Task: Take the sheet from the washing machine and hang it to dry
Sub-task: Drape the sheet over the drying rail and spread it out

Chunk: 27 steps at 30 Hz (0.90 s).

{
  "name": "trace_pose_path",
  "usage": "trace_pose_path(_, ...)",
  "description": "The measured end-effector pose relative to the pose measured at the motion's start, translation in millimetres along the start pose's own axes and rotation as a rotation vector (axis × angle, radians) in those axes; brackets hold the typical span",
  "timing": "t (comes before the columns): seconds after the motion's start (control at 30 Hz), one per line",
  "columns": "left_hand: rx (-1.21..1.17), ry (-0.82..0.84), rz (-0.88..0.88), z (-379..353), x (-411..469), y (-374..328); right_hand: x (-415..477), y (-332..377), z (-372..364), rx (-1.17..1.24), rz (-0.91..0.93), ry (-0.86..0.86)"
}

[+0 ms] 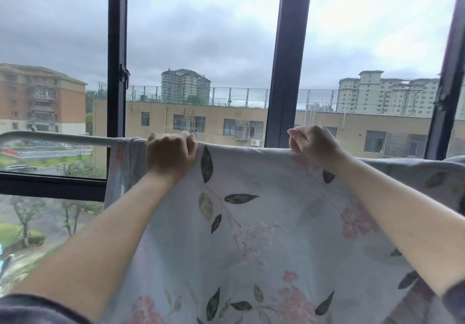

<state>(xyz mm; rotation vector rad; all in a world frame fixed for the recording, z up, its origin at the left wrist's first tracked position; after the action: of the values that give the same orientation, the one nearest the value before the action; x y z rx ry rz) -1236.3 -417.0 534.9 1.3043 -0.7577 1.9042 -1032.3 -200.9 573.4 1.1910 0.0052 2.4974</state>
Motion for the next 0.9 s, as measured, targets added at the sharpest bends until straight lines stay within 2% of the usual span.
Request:
trace_pose_path(0.1,0.009,0.022,-0.002,1.2,1.2,3.2,5.4,40.6,-26.3,0.203,0.044,0.256)
trace_pose_path(0.17,0.009,0.029,-0.013,3.7,0.3,7.8,-1.5,50.7,-47.4,0.198,0.085,0.402)
trace_pose_path(0.2,0.005,0.023,-0.019,5.8,-0.1,12.2,-3.8,49.4,-52.3,0.134,0.118,0.409)
trace_pose_path(0.3,-0.022,0.002,-0.023,7.5,-0.9,25.9,-12.6,31.7,-42.2,-0.085,0.16,0.34)
trace_pose_path(0.37,-0.026,-0.007,-0.023,6.3,0.6,31.4,-18.6,18.4,-31.7,-0.126,0.133,0.318)
trace_pose_path(0.43,-0.031,-0.033,-0.031,5.7,0.5,27.8,-22.8,11.0,-23.5,-0.108,0.118,0.282)
trace_pose_path(0.63,-0.035,-0.039,-0.033,-1.6,0.3,6.8,-13.1,-11.2,-15.4,-0.068,0.022,0.027)
trace_pose_path(0.8,-0.033,-0.042,-0.018,-3.4,1.1,5.3,17.1,30.7,1.1,0.039,0.027,-0.145)
trace_pose_path(0.9,-0.026,-0.031,-0.018,-3.0,2.1,1.1,45.7,77.4,-9.3,0.12,0.038,-0.158)
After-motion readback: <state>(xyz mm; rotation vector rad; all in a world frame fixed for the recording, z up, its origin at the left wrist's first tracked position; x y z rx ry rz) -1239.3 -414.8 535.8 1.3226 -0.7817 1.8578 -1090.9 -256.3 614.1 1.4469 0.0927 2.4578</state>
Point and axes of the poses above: each hand's wrist, its own x-axis towards the middle knuckle, its own z-axis out of the back of the hand, y = z × x, the point moved 8 cm from there along x, towards the middle knuckle, and after that the axes turned 1 degree about -z, right-handed, at the moved point
